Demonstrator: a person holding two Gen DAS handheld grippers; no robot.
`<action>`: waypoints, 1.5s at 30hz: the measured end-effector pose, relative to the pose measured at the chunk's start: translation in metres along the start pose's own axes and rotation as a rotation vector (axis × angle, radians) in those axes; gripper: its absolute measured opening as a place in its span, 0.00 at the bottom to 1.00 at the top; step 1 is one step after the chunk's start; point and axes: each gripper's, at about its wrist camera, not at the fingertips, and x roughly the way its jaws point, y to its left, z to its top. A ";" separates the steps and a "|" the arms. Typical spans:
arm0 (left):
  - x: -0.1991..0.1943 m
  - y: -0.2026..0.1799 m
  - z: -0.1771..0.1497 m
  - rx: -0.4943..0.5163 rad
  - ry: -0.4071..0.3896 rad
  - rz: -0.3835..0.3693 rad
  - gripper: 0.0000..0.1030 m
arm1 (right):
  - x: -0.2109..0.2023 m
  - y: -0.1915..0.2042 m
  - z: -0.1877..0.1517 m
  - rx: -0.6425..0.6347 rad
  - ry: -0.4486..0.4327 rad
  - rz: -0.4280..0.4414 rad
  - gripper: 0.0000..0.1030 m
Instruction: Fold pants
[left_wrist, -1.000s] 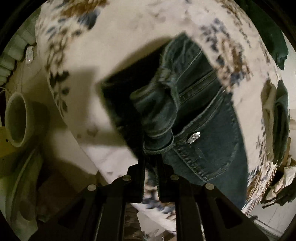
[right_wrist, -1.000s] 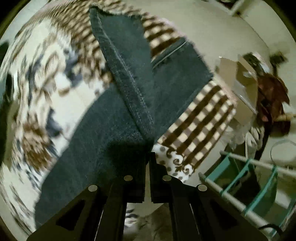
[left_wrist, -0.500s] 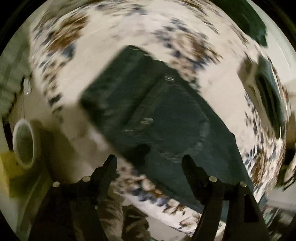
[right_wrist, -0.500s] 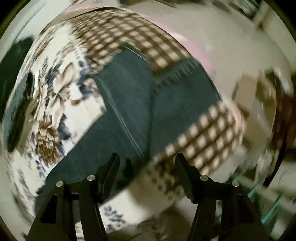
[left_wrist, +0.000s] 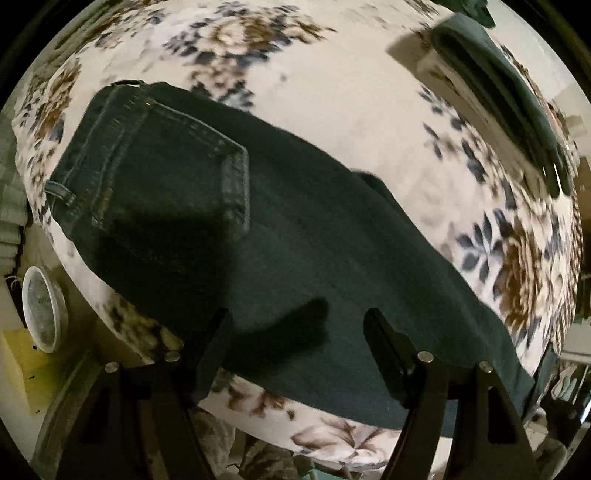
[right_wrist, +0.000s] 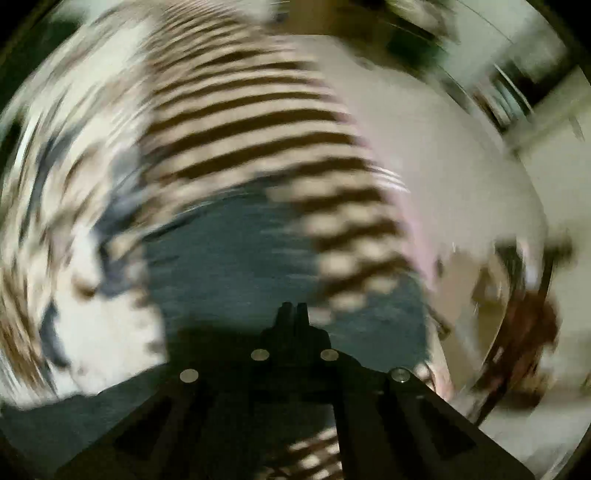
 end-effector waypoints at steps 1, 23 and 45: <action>0.002 -0.003 -0.004 0.008 0.007 0.000 0.69 | 0.000 -0.033 0.000 0.088 0.010 0.010 0.00; -0.001 -0.141 -0.054 0.321 -0.056 0.087 0.69 | 0.031 0.156 -0.012 -0.476 0.027 -0.034 0.71; 0.000 -0.140 -0.095 0.382 0.034 0.014 0.69 | 0.065 -0.148 -0.078 0.600 0.214 0.513 0.44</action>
